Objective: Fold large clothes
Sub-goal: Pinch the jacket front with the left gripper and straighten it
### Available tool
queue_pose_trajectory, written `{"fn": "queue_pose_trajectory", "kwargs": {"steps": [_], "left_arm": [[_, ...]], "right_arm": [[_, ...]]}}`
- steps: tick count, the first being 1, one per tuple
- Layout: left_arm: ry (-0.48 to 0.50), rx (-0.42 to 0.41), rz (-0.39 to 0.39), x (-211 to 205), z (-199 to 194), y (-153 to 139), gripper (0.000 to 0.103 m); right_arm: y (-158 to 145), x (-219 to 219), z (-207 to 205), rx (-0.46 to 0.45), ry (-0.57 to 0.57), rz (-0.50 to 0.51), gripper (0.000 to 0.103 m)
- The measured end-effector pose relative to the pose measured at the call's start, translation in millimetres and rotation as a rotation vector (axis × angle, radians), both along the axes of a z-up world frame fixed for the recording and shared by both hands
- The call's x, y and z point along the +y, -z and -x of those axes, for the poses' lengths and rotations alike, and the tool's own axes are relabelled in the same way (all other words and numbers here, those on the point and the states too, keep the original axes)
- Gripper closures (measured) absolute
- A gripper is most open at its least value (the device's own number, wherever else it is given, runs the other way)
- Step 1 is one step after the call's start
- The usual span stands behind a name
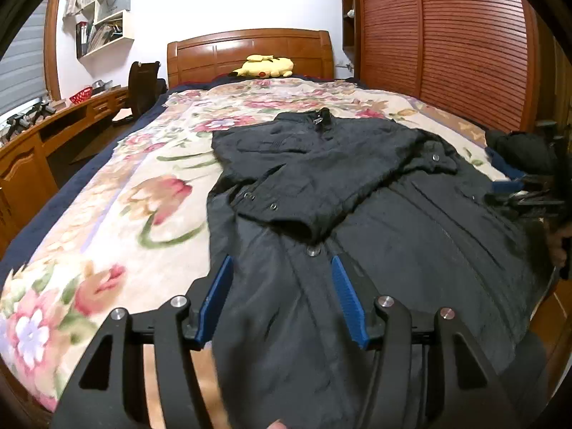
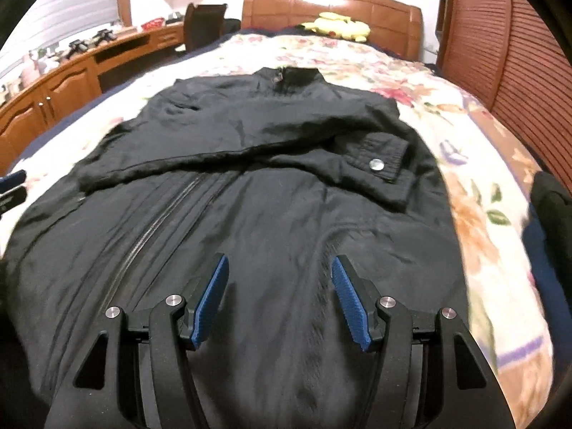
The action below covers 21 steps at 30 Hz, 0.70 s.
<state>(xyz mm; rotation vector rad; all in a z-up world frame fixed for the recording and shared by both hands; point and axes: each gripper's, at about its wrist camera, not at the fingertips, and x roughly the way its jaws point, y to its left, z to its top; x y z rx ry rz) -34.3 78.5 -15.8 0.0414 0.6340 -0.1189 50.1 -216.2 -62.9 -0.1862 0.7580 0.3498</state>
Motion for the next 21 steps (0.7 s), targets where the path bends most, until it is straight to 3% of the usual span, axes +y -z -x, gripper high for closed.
{"fn": "queue_pose_trajectory", "kwargs": {"steps": [10, 16, 21], "left_arm": [[-0.017, 0.021, -0.003, 7, 34, 5, 0.042], [-0.029, 0.054, 0.005, 17, 49, 19, 0.042], [-0.034, 0.083, 0.026, 22, 59, 30, 0.042]], "right_arm": [[-14, -51, 61, -0.026, 0.066, 0.015, 0.041], [-16, -75, 80, -0.027, 0.096, 0.013, 0.032], [-7, -90, 89, 0.002, 0.121, 0.023, 0.030]]}}
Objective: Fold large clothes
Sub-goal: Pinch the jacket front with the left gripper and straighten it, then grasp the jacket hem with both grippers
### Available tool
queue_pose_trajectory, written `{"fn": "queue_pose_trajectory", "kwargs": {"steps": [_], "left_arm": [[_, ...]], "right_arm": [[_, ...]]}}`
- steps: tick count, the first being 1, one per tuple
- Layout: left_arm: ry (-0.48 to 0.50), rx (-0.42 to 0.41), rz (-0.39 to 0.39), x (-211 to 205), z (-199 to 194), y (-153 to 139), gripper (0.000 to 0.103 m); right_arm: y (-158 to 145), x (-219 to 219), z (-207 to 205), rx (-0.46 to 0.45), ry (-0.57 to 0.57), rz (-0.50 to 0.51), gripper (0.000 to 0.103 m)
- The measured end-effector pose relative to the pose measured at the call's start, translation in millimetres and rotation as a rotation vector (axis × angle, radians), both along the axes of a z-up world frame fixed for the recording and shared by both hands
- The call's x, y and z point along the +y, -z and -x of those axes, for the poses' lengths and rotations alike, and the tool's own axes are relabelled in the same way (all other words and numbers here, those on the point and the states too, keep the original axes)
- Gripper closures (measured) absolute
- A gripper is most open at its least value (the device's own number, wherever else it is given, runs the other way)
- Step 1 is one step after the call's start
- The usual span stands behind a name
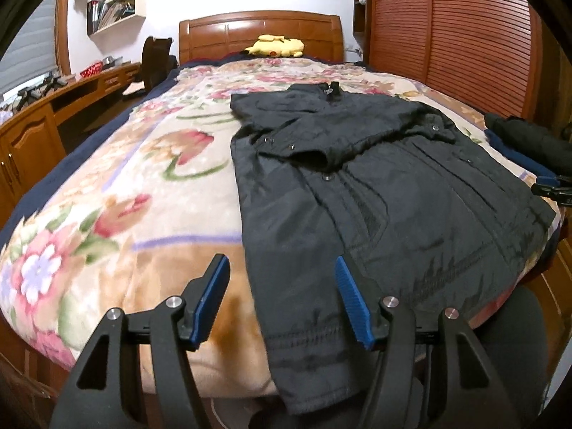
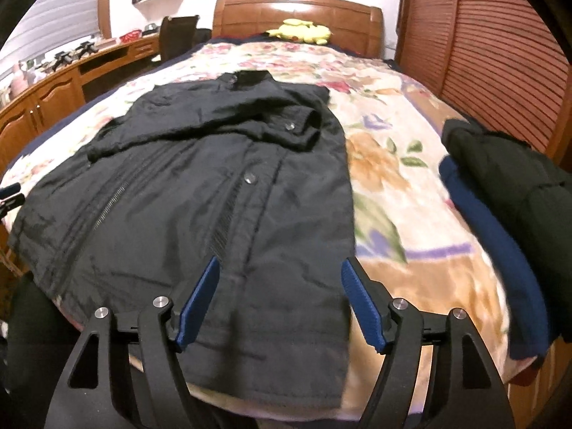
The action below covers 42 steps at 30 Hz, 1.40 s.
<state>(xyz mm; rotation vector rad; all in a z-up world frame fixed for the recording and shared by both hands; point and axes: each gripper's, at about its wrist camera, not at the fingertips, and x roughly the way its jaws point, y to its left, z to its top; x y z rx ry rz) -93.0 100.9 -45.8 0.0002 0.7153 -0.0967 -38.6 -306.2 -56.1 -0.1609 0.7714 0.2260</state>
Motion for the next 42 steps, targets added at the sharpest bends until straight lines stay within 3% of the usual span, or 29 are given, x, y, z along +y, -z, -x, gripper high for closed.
{"fn": "queue_pose_trajectory", "kwargs": {"steps": [6, 17, 25, 30, 33, 42], "left_arm": [[0.007, 0.032, 0.001, 0, 7, 16, 0.042], [0.023, 0.005, 0.046, -1, 26, 23, 0.043], [0.025, -0.010, 0.035, -6, 34, 24, 0.059], [0.009, -0.016, 0.059, 0, 35, 21, 0.076], [0.004, -0.004, 0.095, 4, 32, 20, 0.077], [0.001, -0.002, 0.066, 0, 34, 23, 0.077]], "right_arm": [[19, -9, 4, 0.035, 0.014, 0.010, 0.030], [31, -26, 13, 0.065, 0.036, -0.028, 0.030], [40, -16, 22, 0.057, 0.012, -0.011, 0.030], [40, -15, 23, 0.052, 0.006, -0.010, 0.031], [40, -15, 24, 0.049, -0.001, -0.011, 0.033], [40, -13, 29, 0.032, -0.005, -0.015, 0.040]]}}
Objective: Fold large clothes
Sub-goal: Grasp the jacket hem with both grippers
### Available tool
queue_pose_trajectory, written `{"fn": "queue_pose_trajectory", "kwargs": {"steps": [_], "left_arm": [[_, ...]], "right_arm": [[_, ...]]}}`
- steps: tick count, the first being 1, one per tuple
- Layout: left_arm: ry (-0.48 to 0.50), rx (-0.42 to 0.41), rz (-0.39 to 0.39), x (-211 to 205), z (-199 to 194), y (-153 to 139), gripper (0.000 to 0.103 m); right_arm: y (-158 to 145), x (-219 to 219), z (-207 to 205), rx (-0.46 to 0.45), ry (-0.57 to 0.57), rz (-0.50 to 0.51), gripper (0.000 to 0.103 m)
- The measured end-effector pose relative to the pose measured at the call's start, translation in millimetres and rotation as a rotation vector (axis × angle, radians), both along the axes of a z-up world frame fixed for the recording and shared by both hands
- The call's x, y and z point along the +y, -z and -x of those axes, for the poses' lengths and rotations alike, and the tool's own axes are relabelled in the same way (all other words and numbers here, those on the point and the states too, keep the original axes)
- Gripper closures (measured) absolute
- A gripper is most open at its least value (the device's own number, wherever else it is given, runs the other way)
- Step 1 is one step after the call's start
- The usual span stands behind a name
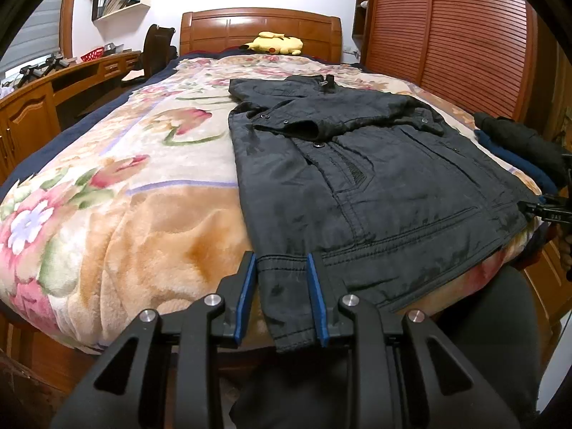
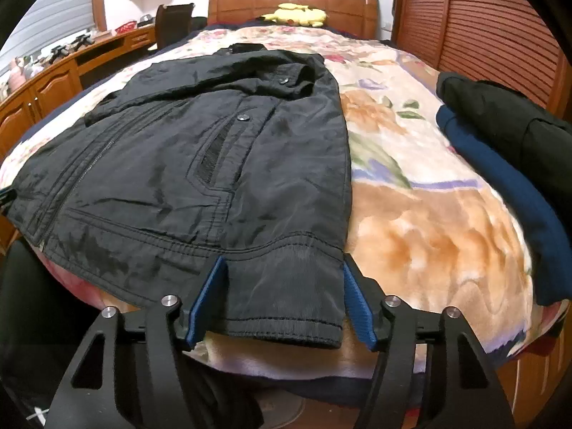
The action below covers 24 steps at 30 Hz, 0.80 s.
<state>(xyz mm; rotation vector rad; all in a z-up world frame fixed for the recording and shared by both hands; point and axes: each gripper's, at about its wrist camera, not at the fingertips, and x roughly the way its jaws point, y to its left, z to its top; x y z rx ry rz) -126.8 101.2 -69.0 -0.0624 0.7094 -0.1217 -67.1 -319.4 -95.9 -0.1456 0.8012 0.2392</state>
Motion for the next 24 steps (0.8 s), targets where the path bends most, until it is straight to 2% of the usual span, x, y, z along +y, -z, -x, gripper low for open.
{"fn": "queue_pose_trajectory", "kwargs": {"steps": [6, 7, 9, 11, 16, 21, 24], "left_arm": [[-0.008, -0.008, 0.002, -1, 9, 5, 0.077], [-0.008, -0.010, -0.005, -2, 9, 5, 0.077], [-0.010, -0.013, -0.020, -4, 9, 4, 0.081], [-0.012, -0.017, -0.017, -4, 10, 0, 0.092], [0.005, -0.061, -0.024, -9, 16, -19, 0.101], [0.009, -0.121, -0.009, -8, 18, -41, 0.102], [0.034, -0.152, -0.026, -10, 15, -56, 0.102]], "right_arm": [[-2, 0, 3, -0.014, -0.004, -0.011, 0.053], [-3, 0, 4, -0.022, -0.001, -0.016, 0.059], [-5, 1, 5, -0.034, 0.003, -0.030, 0.066], [-7, 2, 6, -0.047, -0.005, -0.034, 0.075], [-19, 10, 8, -0.090, -0.017, -0.020, 0.084], [-40, 14, 8, -0.139, -0.032, -0.033, 0.089], [-54, 17, 7, -0.163, -0.042, -0.039, 0.090]]}}
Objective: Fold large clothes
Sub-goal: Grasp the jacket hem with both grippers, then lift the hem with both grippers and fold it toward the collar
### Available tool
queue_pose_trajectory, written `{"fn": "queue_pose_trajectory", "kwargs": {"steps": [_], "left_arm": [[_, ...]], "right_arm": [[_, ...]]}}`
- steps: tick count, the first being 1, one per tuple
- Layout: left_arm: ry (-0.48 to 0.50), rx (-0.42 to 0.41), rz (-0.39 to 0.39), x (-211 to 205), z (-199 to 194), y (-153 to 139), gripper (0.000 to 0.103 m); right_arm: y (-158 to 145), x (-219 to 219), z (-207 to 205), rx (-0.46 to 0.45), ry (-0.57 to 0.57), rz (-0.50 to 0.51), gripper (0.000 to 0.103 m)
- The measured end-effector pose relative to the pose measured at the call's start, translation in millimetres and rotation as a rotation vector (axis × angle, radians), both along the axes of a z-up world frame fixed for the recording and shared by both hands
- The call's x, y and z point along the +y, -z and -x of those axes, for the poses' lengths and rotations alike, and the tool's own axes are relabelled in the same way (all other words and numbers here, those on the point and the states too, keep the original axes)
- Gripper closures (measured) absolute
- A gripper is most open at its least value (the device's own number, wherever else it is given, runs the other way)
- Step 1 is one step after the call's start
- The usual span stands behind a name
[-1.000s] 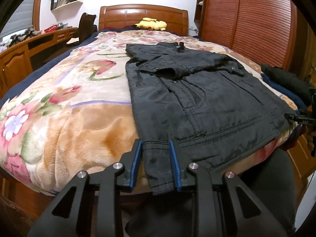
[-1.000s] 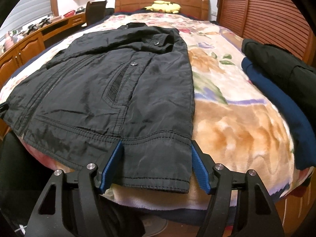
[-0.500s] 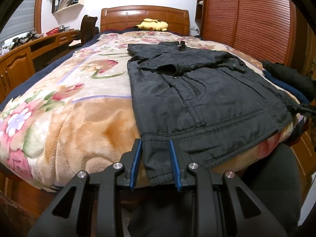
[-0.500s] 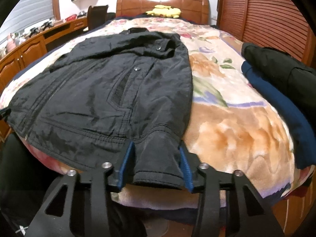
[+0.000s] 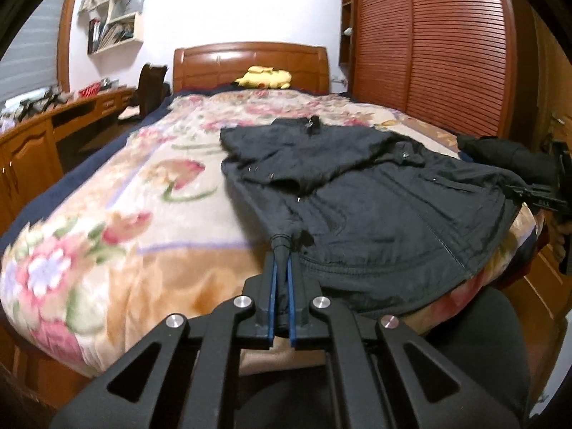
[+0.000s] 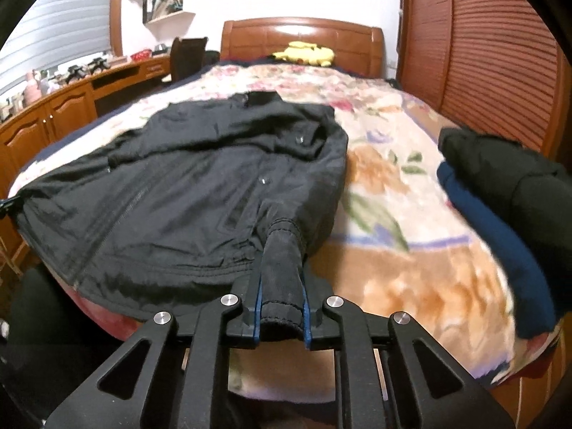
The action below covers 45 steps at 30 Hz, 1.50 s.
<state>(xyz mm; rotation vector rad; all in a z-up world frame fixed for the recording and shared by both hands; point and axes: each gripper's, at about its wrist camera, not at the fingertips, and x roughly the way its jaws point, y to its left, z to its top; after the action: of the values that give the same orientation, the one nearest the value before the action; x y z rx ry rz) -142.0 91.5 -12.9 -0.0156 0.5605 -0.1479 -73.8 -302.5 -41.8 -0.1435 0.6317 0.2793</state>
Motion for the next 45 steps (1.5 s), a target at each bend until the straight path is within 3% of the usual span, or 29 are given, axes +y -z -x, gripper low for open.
{"fn": "queue_pose_trajectory", "kwargs": {"steps": [24, 45], "left_arm": [[-0.011, -0.253, -0.003, 31, 24, -99, 0.102], [-0.032, -0.443, -0.051, 40, 57, -182, 0.102]], "right_arm": [[-119, 16, 27, -0.221, -0.071, -0.011, 0.094], [-200, 19, 66, -0.362, -0.107, 0.002, 0.094]]}}
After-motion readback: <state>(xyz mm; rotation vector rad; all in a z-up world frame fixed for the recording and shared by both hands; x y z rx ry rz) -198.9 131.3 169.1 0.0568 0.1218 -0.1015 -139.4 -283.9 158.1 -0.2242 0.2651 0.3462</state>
